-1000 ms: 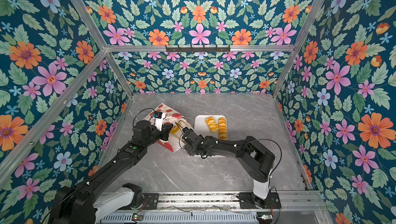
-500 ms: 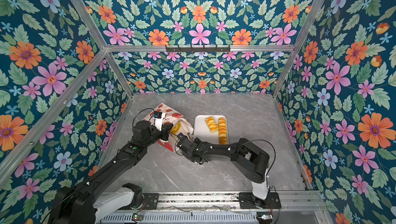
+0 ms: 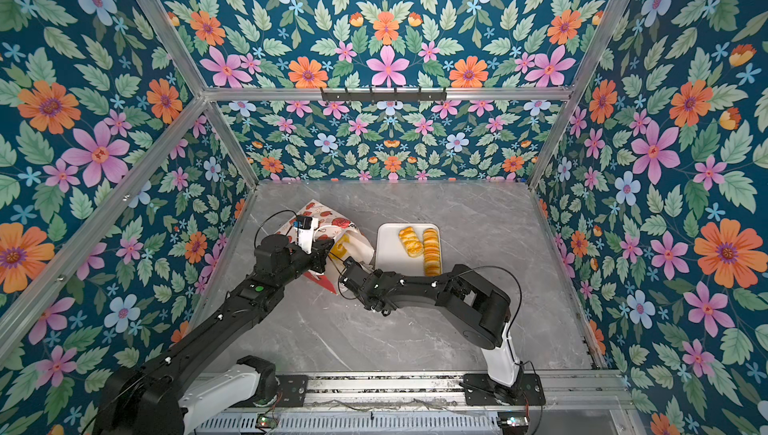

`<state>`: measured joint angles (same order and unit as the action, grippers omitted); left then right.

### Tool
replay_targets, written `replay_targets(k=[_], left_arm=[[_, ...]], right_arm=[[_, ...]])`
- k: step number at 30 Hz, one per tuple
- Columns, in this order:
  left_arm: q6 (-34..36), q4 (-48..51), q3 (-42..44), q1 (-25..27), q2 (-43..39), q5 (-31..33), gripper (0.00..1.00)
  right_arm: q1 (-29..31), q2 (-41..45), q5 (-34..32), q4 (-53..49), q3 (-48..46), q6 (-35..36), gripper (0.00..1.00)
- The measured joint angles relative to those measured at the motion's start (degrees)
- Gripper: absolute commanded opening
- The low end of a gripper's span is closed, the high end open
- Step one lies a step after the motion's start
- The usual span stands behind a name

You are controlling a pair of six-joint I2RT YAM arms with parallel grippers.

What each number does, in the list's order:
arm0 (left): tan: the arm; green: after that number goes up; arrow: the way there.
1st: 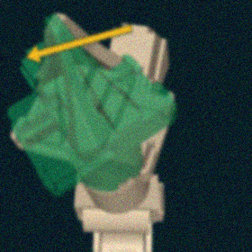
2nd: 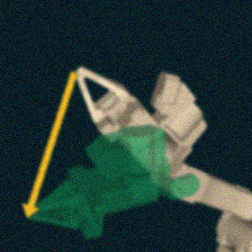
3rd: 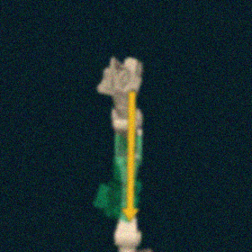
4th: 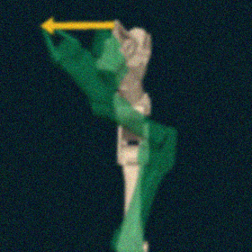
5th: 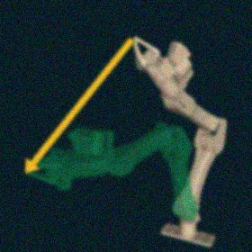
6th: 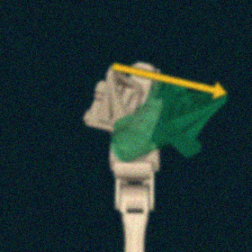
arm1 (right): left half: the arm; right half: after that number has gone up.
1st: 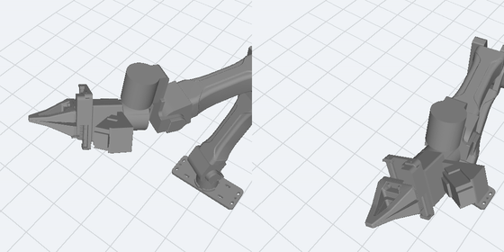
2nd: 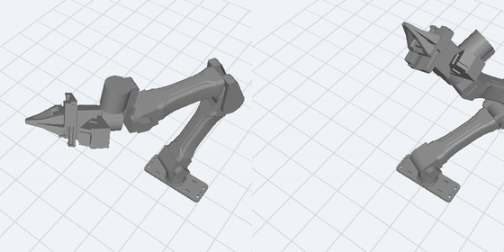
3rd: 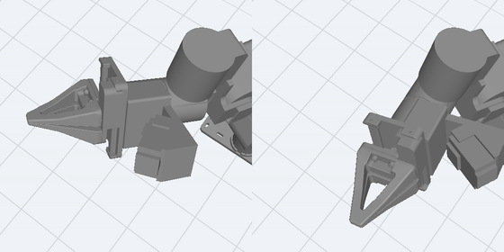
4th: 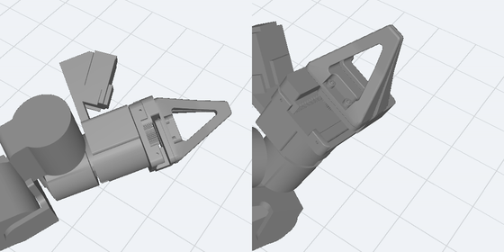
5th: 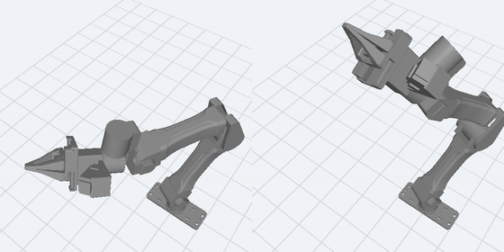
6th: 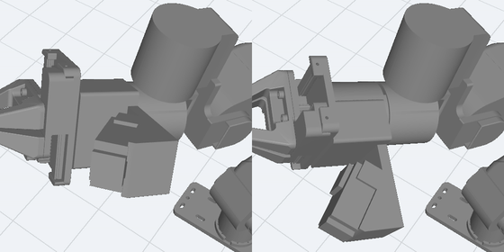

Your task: Take the fake bread out of the paper bag

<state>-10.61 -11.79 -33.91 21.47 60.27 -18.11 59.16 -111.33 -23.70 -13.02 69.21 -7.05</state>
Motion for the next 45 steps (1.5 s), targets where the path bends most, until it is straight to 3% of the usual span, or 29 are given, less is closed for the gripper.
replay_targets(k=[4, 13, 20, 24, 37, 45], left_arm=[[-0.02, 0.0, 0.13, 0.02, -0.24, -0.02, 0.0], [-0.02, -0.04, 0.57, 0.04, -0.96, -0.13, 0.0], [-0.13, -0.17, 0.76, 0.04, -1.01, -0.15, 0.0], [-0.2, -0.17, 0.76, 0.04, -1.01, -0.15, 0.0], [-0.2, -0.2, 0.87, 0.04, -0.87, -0.13, 0.0], [-0.26, -0.22, 0.96, 0.04, -0.83, -0.15, 0.0]], right_arm=[[-2.4, 3.93, 4.81, -0.5, -2.64, -2.05, 0.38], [-8.81, 11.76, 24.35, -0.42, -6.12, -7.61, 0.41], [-9.14, 9.49, 32.15, -2.38, -5.2, -7.78, 0.54], [-9.14, 9.33, 32.61, -2.99, -5.55, -7.98, 0.64], [-5.84, 12.55, 25.44, -3.87, -6.29, -6.23, 0.79], [-5.01, 12.26, 22.67, -4.68, -8.7, -5.73, 0.81]])
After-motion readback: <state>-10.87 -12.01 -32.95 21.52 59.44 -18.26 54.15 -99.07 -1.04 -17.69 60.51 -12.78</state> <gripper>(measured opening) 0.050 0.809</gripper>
